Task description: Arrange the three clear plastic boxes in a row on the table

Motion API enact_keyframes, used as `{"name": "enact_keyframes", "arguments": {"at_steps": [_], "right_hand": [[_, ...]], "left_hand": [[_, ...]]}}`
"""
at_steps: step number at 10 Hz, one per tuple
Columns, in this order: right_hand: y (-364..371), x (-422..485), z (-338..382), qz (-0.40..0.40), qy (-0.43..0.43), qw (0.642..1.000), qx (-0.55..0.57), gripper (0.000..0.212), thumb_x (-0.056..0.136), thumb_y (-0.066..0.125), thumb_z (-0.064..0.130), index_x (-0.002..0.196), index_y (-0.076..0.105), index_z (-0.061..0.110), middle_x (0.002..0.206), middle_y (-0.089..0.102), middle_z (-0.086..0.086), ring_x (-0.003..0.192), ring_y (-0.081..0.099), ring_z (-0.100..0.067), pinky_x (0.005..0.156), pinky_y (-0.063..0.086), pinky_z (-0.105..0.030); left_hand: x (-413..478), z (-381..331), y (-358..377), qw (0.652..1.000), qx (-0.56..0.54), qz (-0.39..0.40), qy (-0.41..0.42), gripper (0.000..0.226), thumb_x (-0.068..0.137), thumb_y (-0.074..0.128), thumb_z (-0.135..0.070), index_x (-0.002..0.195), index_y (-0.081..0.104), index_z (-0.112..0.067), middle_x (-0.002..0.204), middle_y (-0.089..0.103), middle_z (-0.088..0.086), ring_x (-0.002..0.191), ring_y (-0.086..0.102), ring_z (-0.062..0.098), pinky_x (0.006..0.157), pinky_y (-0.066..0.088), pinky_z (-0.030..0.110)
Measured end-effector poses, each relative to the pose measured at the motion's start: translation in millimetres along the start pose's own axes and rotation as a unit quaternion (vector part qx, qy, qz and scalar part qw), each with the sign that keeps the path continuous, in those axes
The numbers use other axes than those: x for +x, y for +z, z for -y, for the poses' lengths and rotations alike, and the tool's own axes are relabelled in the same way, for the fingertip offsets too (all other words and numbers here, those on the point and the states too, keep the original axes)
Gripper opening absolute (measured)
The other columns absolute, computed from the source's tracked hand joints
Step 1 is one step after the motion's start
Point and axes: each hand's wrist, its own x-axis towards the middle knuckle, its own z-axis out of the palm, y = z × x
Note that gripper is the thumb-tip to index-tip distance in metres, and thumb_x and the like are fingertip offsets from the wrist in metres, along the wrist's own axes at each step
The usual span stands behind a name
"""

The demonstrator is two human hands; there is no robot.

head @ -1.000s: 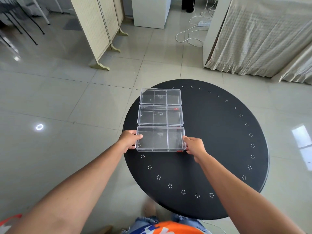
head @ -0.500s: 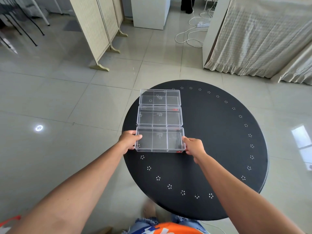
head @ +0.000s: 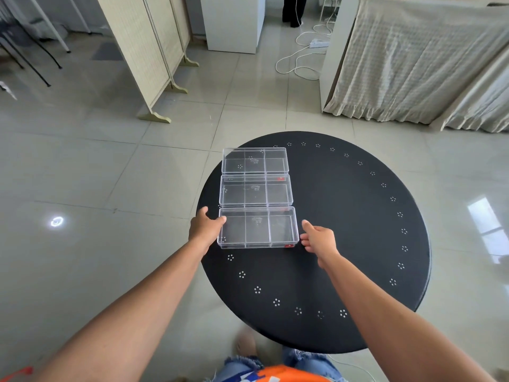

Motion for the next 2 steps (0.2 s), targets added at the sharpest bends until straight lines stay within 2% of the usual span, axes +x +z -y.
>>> {"name": "enact_keyframes", "arguments": {"at_steps": [1, 2], "right_hand": [[-12, -1, -9, -0.041, -0.018, 0.999, 0.021, 0.034, 0.091, 0.057, 0.039, 0.083, 0.068, 0.008, 0.082, 0.069, -0.004, 0.075, 0.06, -0.019, 0.083, 0.054, -0.039], [-28, -5, -10, -0.078, -0.039, 0.996, 0.013, 0.033, 0.093, 0.052, 0.033, 0.098, 0.07, 0.005, 0.084, 0.068, -0.002, 0.074, 0.056, -0.019, 0.07, 0.05, -0.034]], "left_hand": [[-13, -6, 3, 0.995, 0.023, -0.084, 0.058, 0.06, 0.084, 0.06, -0.032, 0.142, 0.045, -0.026, 0.14, 0.05, 0.01, 0.127, 0.051, 0.03, 0.1, 0.048, 0.047], [-27, -16, 13, 0.975, 0.053, -0.141, 0.162, 0.046, 0.088, 0.056, -0.023, 0.134, 0.054, -0.027, 0.133, 0.052, 0.007, 0.125, 0.05, 0.027, 0.097, 0.05, 0.046]]}}
